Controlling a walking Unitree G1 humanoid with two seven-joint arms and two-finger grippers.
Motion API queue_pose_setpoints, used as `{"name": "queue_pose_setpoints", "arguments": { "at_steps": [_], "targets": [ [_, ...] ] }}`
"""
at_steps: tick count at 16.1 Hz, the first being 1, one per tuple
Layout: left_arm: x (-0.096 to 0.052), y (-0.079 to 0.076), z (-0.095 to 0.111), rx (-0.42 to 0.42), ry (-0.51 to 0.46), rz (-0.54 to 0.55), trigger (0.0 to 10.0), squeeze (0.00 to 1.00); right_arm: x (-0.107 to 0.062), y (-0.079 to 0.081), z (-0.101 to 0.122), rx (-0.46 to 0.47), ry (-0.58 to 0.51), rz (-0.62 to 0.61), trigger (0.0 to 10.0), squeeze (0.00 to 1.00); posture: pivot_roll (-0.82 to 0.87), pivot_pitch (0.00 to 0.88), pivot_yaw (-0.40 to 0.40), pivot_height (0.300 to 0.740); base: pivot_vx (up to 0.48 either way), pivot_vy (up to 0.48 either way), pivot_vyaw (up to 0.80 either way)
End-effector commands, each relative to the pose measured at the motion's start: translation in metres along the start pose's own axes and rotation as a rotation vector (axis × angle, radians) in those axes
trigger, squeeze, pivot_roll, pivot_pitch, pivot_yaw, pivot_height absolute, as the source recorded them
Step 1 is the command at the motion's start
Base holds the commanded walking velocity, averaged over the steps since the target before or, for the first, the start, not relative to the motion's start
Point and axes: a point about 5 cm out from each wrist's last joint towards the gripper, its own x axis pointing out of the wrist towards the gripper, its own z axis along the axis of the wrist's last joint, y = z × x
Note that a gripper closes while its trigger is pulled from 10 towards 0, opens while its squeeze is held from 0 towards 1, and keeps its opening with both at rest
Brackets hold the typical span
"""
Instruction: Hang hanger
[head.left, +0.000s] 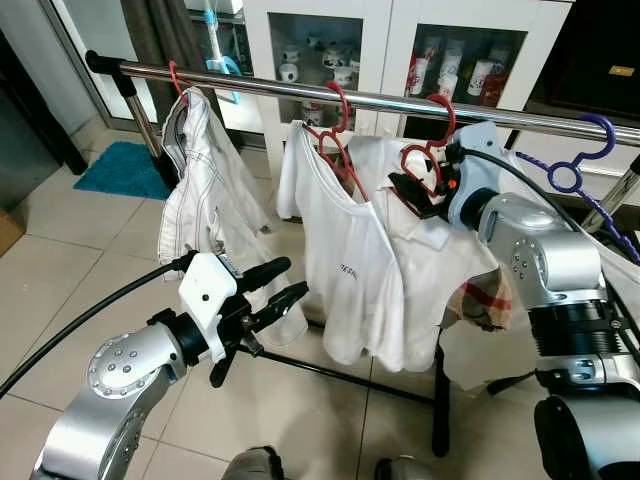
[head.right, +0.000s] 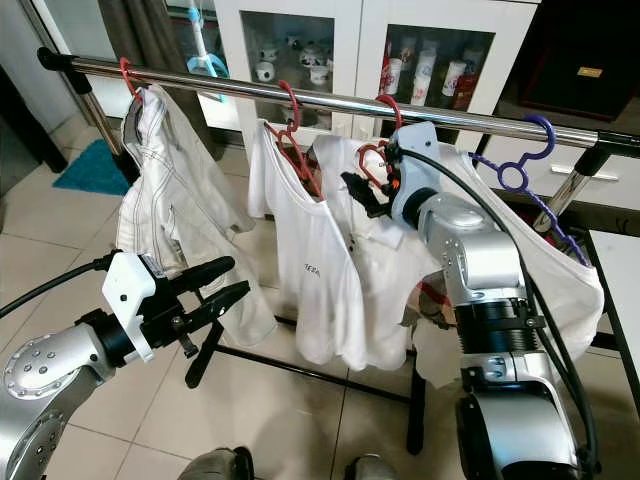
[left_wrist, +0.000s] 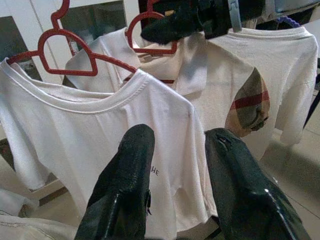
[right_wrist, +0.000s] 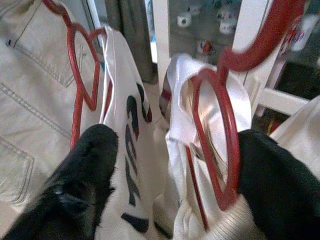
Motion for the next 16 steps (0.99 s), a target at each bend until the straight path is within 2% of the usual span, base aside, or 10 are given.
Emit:
{"name": "queue_pose_setpoints", "arguments": {
  "at_steps": [1,10,16],
  "targets": [
    [0.000,0.001,0.000,0.006,0.011,-0.009,10.0,0.00,0.002,0.000,0.005,0.015,-0.004,0.011,0.0,0.00,0.01,0.085,0.066,0.740,0.000,0.000,0.00],
    [-0.001,0.004,0.000,0.017,0.018,-0.020,10.0,0.00,0.016,-0.007,0.012,0.014,-0.001,-0.024,0.0,0.00,0.02,0.080,0.072,0.740,0.000,0.000,0.00],
    [-0.001,0.004,-0.001,0.019,0.023,-0.023,10.0,0.00,0.015,-0.008,0.014,0.004,0.003,-0.007,0.0,0.00,0.02,0.084,0.074,0.740,0.000,0.000,0.00]
  ]
}}
